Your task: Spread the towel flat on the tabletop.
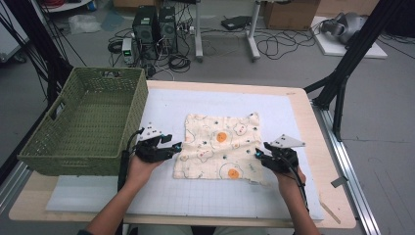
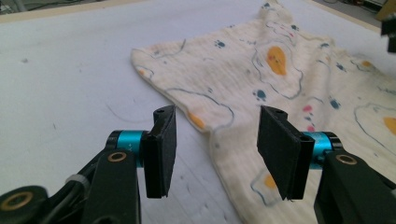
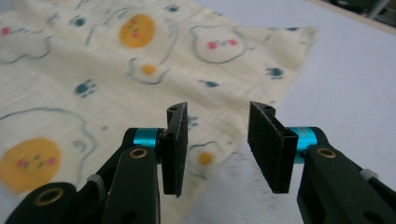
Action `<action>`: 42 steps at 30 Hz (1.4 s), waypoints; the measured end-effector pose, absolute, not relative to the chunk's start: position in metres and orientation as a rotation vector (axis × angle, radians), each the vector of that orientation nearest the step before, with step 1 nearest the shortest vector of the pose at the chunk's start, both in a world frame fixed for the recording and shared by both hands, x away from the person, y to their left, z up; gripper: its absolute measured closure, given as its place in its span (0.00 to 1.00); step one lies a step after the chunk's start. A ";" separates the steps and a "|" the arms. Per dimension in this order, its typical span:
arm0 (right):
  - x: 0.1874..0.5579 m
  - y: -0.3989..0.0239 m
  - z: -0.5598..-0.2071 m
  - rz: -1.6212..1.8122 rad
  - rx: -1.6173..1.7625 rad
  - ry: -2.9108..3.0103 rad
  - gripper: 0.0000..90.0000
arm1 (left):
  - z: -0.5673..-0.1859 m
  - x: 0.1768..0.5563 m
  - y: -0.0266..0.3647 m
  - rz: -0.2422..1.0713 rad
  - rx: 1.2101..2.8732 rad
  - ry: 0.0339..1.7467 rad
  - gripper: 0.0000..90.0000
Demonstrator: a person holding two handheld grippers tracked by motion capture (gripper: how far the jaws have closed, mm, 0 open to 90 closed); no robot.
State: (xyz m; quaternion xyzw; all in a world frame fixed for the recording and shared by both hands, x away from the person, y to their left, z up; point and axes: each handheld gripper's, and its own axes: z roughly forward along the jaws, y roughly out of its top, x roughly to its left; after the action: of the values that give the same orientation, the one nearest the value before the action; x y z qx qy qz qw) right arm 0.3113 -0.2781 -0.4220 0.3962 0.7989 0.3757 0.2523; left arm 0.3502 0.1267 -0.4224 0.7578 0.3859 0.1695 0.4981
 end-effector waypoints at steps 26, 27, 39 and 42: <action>0.309 -0.240 -0.436 1.161 0.878 2.418 0.56 | -0.442 0.460 0.060 0.516 2.101 1.102 0.62; 0.309 -0.238 -0.437 1.162 0.874 2.428 0.57 | -0.442 0.459 0.059 0.501 2.114 1.064 0.70; 0.308 -0.215 -0.449 1.223 0.763 2.618 0.97 | -0.438 0.458 0.090 0.593 2.119 1.177 0.96; 0.306 -0.213 -0.448 1.249 0.729 2.706 0.98 | -0.435 0.460 0.101 0.611 2.087 1.213 0.96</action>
State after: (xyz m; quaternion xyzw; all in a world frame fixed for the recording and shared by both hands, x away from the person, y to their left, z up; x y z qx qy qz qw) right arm 0.3062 -0.2135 -0.4477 0.2374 0.8814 0.4068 0.0366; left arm 0.4601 0.1005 -0.4347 0.7941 0.4614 0.2326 0.3201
